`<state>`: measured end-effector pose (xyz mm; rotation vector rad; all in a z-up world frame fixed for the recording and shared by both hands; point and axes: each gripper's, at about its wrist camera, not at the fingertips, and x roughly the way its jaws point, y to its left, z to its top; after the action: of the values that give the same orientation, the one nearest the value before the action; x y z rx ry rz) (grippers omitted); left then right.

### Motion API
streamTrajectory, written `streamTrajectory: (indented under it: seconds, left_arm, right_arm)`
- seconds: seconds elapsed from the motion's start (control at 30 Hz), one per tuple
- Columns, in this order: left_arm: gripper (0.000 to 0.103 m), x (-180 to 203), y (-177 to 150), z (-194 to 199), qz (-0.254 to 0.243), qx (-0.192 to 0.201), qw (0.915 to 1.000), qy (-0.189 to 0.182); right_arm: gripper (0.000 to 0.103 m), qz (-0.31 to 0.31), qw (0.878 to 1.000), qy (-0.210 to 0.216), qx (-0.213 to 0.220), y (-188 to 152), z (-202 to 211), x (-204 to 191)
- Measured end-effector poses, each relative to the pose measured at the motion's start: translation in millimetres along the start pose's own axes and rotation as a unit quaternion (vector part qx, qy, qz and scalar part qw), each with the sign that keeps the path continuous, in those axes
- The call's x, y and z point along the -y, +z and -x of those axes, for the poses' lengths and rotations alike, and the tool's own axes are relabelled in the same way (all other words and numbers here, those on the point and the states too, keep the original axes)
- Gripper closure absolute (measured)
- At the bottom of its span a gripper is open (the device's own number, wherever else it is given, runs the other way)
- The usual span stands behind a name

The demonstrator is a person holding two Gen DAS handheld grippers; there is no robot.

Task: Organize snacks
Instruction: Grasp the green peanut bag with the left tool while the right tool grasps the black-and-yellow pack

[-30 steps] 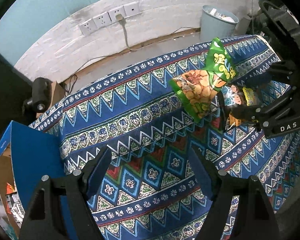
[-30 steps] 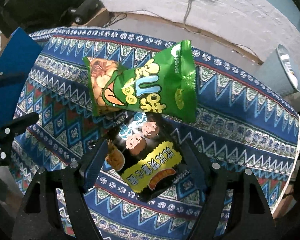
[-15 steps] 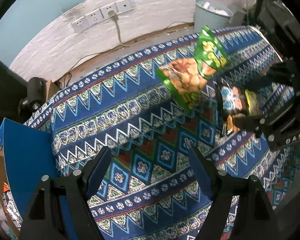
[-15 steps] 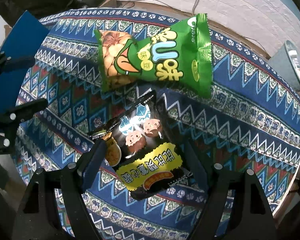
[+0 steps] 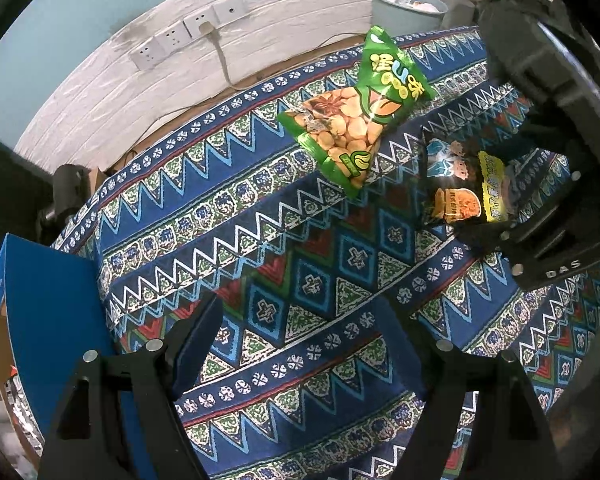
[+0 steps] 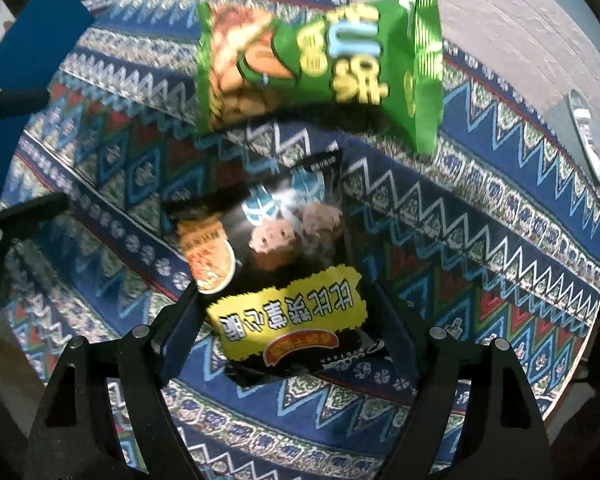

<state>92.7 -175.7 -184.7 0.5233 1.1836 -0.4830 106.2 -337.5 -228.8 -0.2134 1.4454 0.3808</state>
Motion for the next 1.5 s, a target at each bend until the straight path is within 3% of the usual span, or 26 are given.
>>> streamTrajectory:
  seconds: [0.13,0.2,0.27,0.57,0.97,1.37,1.4,1.5]
  left_arm:
    - [0.022,0,4,-4,-0.003,0.002,1.0,-0.001]
    - [0.022,1,8,-6,-0.005,0.005,1.0,0.0]
    - [0.022,1,13,-7,-0.007,0.01,0.9999,0.0]
    - [0.022,13,48,-5,-0.019,0.038,0.9991,-0.001]
    - [0.022,27,95,-11,-0.016,0.047,0.9988,-0.005]
    - [0.02,46,118,-42,-0.039,0.035,0.998,0.036]
    - [0.021,46,117,-44,-0.039,0.034,0.9977,0.044]
    - [0.043,42,116,-47,-0.034,0.034,0.9973,0.056]
  right_arm:
    - [0.027,0.0,1.0,-0.007,0.007,-6,-3,-2]
    - [0.04,-0.007,1.0,-0.002,0.012,-8,0,-2]
    - [0.043,-0.019,1.0,0.004,0.014,-9,5,0]
    - [0.043,-0.086,0.995,-0.006,0.041,-30,33,33]
    - [0.043,-0.157,0.984,-0.029,0.082,-20,72,83]
    - [0.043,-0.186,0.977,-0.033,0.095,-7,85,100]
    - [0.043,-0.185,0.978,-0.032,0.096,-5,85,100]
    - [0.043,-0.184,0.978,-0.03,0.097,-4,86,100]
